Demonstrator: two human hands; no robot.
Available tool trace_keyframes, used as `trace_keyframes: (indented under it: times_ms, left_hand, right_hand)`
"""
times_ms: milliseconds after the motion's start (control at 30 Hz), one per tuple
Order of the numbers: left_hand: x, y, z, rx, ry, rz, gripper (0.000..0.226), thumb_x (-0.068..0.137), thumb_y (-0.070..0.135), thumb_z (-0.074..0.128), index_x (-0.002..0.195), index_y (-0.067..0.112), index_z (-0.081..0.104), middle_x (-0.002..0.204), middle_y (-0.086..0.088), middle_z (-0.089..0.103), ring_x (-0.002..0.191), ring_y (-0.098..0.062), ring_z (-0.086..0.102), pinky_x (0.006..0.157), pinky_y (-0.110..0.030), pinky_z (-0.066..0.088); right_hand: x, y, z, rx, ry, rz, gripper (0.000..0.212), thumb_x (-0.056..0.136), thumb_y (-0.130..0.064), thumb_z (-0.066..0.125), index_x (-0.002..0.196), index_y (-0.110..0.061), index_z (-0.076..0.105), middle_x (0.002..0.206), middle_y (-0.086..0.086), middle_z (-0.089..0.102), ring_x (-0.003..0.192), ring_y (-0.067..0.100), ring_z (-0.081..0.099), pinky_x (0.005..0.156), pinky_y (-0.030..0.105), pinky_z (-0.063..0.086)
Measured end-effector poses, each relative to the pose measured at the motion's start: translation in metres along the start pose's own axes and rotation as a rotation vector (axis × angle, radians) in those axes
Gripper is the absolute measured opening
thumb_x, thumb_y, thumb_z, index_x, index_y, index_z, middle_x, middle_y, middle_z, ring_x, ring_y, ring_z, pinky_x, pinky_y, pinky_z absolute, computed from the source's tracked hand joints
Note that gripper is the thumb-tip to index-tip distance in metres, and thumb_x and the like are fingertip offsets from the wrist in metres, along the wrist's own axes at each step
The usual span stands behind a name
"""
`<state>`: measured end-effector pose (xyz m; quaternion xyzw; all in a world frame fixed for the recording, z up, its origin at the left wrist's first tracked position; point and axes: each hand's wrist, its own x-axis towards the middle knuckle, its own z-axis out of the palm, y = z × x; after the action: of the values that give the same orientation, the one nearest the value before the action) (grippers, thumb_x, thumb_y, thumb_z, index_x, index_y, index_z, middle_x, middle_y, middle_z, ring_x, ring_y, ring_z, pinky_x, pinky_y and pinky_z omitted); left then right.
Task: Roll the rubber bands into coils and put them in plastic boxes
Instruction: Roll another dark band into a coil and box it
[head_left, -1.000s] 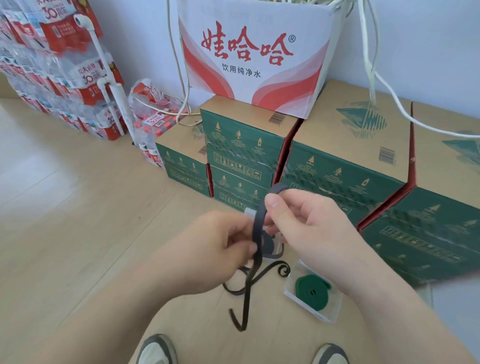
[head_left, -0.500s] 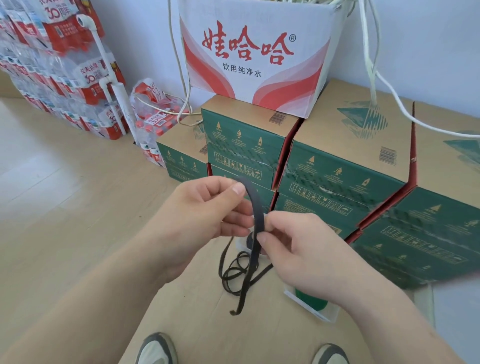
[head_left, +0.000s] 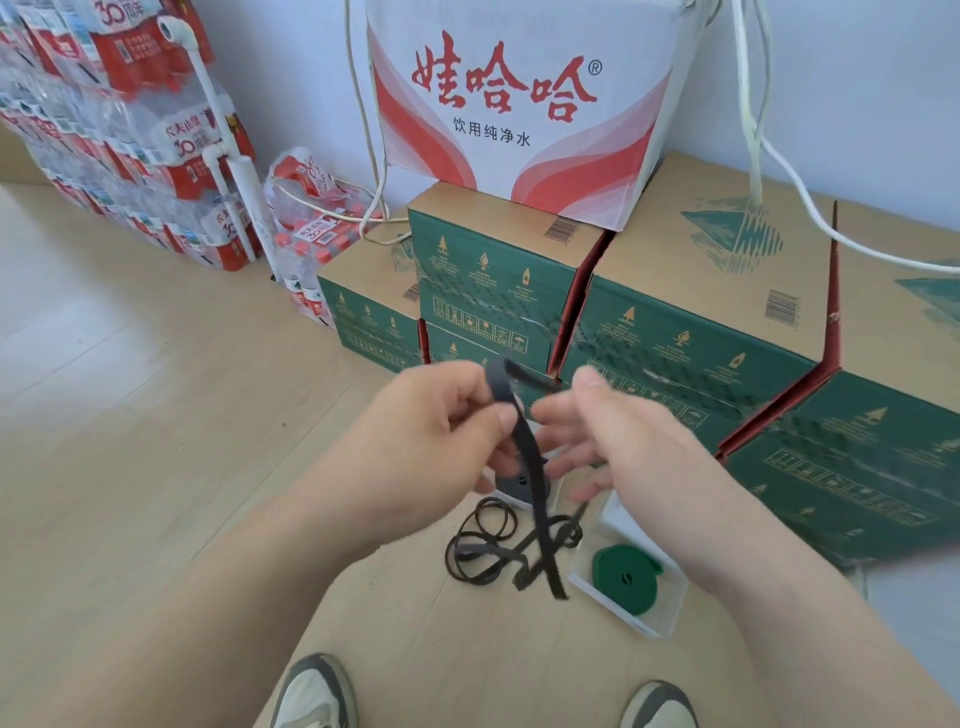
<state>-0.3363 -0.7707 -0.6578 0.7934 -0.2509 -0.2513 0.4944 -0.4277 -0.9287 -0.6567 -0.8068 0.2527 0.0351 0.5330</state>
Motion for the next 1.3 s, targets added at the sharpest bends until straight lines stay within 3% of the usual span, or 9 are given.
trace_keyframes:
  times_ms: [200, 400, 533, 700, 833, 900, 967, 1067, 1300]
  left_hand:
    - [0.007, 0.004, -0.010, -0.453, 0.163, -0.153, 0.026, 0.105, 0.018, 0.054, 0.089, 0.000, 0.065, 0.083, -0.017, 0.078, 0.079, -0.028, 0.078, 0.074, -0.037, 0.062]
    - [-0.001, -0.014, -0.008, 0.382, -0.284, -0.177, 0.022, 0.090, 0.016, 0.057, 0.109, 0.013, 0.067, 0.098, -0.002, 0.074, 0.091, -0.020, 0.072, 0.087, -0.047, 0.060]
    - [-0.010, -0.009, 0.005, 0.458, -0.489, -0.126, 0.019, 0.089, 0.035, 0.067, 0.106, 0.027, 0.067, 0.103, 0.006, 0.073, 0.093, -0.018, 0.070, 0.086, -0.043, 0.059]
    - [-0.008, -0.008, 0.001, 0.318, -0.334, -0.054, 0.012, 0.097, 0.029, 0.063, 0.090, 0.022, 0.069, 0.085, -0.006, 0.072, 0.079, -0.024, 0.069, 0.075, -0.042, 0.060]
    - [-0.006, -0.009, -0.008, 0.195, -0.168, -0.138, 0.009, 0.097, 0.024, 0.067, 0.092, 0.023, 0.074, 0.082, -0.009, 0.075, 0.072, -0.021, 0.075, 0.059, -0.022, 0.061]
    - [-0.005, -0.012, -0.006, 0.218, -0.251, -0.097, 0.010, 0.096, 0.023, 0.067, 0.090, 0.019, 0.074, 0.082, -0.012, 0.073, 0.076, -0.026, 0.073, 0.067, -0.036, 0.064]
    - [-0.006, -0.012, -0.001, 0.309, -0.317, -0.044, 0.012, 0.095, 0.023, 0.066, 0.088, 0.015, 0.072, 0.080, -0.011, 0.071, 0.072, -0.026, 0.068, 0.069, -0.036, 0.061]
    - [-0.006, -0.011, 0.004, 0.400, -0.304, 0.014, 0.016, 0.091, 0.022, 0.068, 0.079, 0.013, 0.068, 0.063, -0.002, 0.059, 0.051, -0.009, 0.047, 0.047, -0.017, 0.038]
    - [-0.004, -0.013, -0.009, 0.568, -0.114, 0.026, 0.015, 0.090, 0.024, 0.067, 0.098, 0.035, 0.061, 0.074, 0.012, 0.064, 0.068, -0.004, 0.058, 0.054, -0.016, 0.038]
  right_hand:
    - [-0.014, 0.000, 0.000, -0.177, -0.231, -0.070, 0.014, 0.102, -0.028, 0.058, 0.097, -0.025, 0.070, 0.089, -0.010, 0.079, 0.082, 0.006, 0.072, 0.074, 0.016, 0.056]
    - [-0.008, -0.001, 0.005, -0.126, 0.031, -0.125, 0.027, 0.101, -0.033, 0.059, 0.089, -0.008, 0.062, 0.083, 0.015, 0.074, 0.068, 0.023, 0.075, 0.080, 0.052, 0.060]
    - [-0.010, -0.007, 0.009, 0.099, 0.064, -0.113, 0.019, 0.102, -0.022, 0.059, 0.090, -0.011, 0.069, 0.077, 0.008, 0.077, 0.064, 0.026, 0.077, 0.073, 0.050, 0.063]
    - [-0.007, -0.011, 0.004, 0.289, 0.260, -0.028, 0.027, 0.102, -0.028, 0.060, 0.087, -0.010, 0.073, 0.069, 0.008, 0.073, 0.062, 0.027, 0.074, 0.064, 0.045, 0.066]
    - [-0.004, 0.004, -0.003, -0.257, 0.244, 0.125, 0.050, 0.100, -0.057, 0.044, 0.093, -0.014, 0.070, 0.079, 0.005, 0.073, 0.072, 0.028, 0.071, 0.079, 0.048, 0.062]
    - [-0.008, 0.009, 0.005, -0.439, 0.205, -0.075, 0.023, 0.100, -0.041, 0.051, 0.116, -0.029, 0.063, 0.102, -0.012, 0.064, 0.083, 0.011, 0.065, 0.083, 0.038, 0.057]
    - [-0.010, 0.009, 0.012, -0.498, -0.001, -0.239, 0.042, 0.095, -0.016, 0.056, 0.127, -0.043, 0.054, 0.115, -0.024, 0.055, 0.089, 0.001, 0.060, 0.081, 0.023, 0.051]
    - [-0.010, 0.013, 0.019, -0.598, -0.199, -0.234, 0.029, 0.089, -0.008, 0.054, 0.098, -0.035, 0.058, 0.083, -0.015, 0.059, 0.075, 0.007, 0.055, 0.063, 0.022, 0.046]
    - [-0.005, 0.011, 0.007, -0.612, 0.095, -0.049, 0.018, 0.091, -0.011, 0.049, 0.083, -0.023, 0.060, 0.078, -0.001, 0.063, 0.065, 0.020, 0.061, 0.060, 0.038, 0.055]
